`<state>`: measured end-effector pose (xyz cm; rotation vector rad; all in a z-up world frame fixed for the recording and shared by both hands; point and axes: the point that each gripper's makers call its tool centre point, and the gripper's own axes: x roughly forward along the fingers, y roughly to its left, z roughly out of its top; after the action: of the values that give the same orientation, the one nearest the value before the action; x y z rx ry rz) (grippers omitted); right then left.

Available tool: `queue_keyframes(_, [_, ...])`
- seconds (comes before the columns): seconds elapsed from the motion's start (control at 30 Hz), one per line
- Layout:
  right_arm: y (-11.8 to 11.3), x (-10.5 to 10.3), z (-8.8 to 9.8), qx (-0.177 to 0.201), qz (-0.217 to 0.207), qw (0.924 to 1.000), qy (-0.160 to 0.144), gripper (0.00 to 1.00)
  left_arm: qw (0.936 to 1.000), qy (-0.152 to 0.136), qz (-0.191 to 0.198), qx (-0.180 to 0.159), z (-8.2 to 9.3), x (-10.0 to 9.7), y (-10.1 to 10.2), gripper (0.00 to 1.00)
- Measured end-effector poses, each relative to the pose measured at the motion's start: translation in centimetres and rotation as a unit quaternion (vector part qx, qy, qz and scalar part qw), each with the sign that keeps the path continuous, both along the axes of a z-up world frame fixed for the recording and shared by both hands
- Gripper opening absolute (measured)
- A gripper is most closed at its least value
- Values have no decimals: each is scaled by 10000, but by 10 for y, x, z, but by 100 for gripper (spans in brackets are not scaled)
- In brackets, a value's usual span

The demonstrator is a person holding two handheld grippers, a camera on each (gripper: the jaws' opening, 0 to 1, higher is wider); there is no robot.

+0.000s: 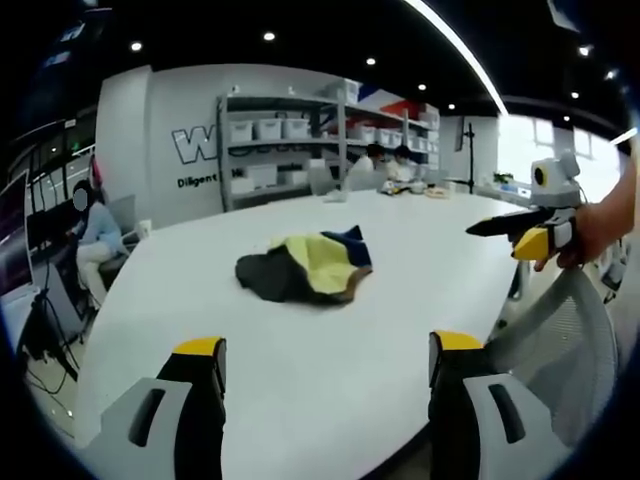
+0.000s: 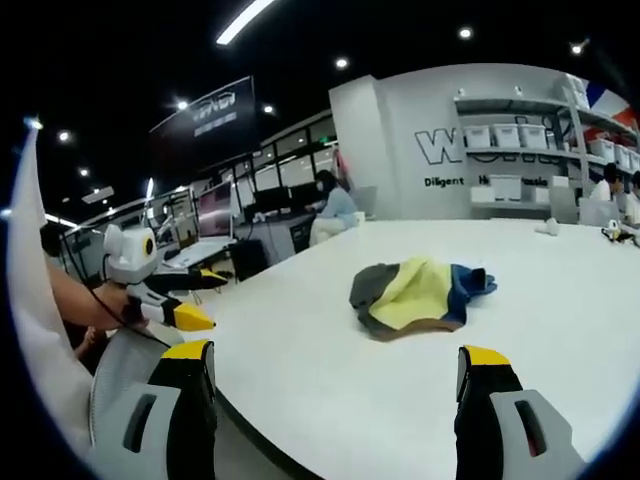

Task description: Fold the garment on the visible template until the final outline fits inside the template.

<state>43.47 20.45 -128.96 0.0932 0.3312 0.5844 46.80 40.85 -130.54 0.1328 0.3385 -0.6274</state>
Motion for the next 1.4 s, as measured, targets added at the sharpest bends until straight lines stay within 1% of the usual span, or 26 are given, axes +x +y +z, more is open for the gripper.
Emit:
queue_keyframes(0.23, [0, 0, 1, 68, 22, 10000, 31, 99, 10000, 71, 3, -17, -1, 1, 0, 84])
queue_keyframes(0.47, [-2, 1, 3, 165, 36, 9999, 32, 99, 9999, 73, -60, 63, -2, 0, -3, 82])
queue_keyframes(0.93, [-8, 8, -5, 237, 98, 9996, 148, 99, 9993, 342, -89, 79, -6, 4, -5, 82])
queue_keyframes(1.1, [-13, 13, -7, 248, 89, 9995, 154, 99, 9985, 472, -226, 173, -12, 7, -11, 81])
queue_keyframes(1.2, [-14, 18, -10, 283, 136, 9994, 175, 99, 9981, 471, -308, 259, -13, 10, -13, 80])
queue_keyframes(1.3, [-18, 25, -13, 220, 163, 9995, 168, 99, 9972, 444, -438, 401, -15, 19, -17, 79])
queue_keyframes(1.37, [-22, 30, -14, 238, 154, 9995, 163, 99, 9967, 468, -511, 421, -16, 25, -20, 78])
queue_keyframes(1.4, [-25, 34, -15, 252, 159, 9994, 160, 99, 9960, 460, -609, 466, -18, 28, -23, 78])
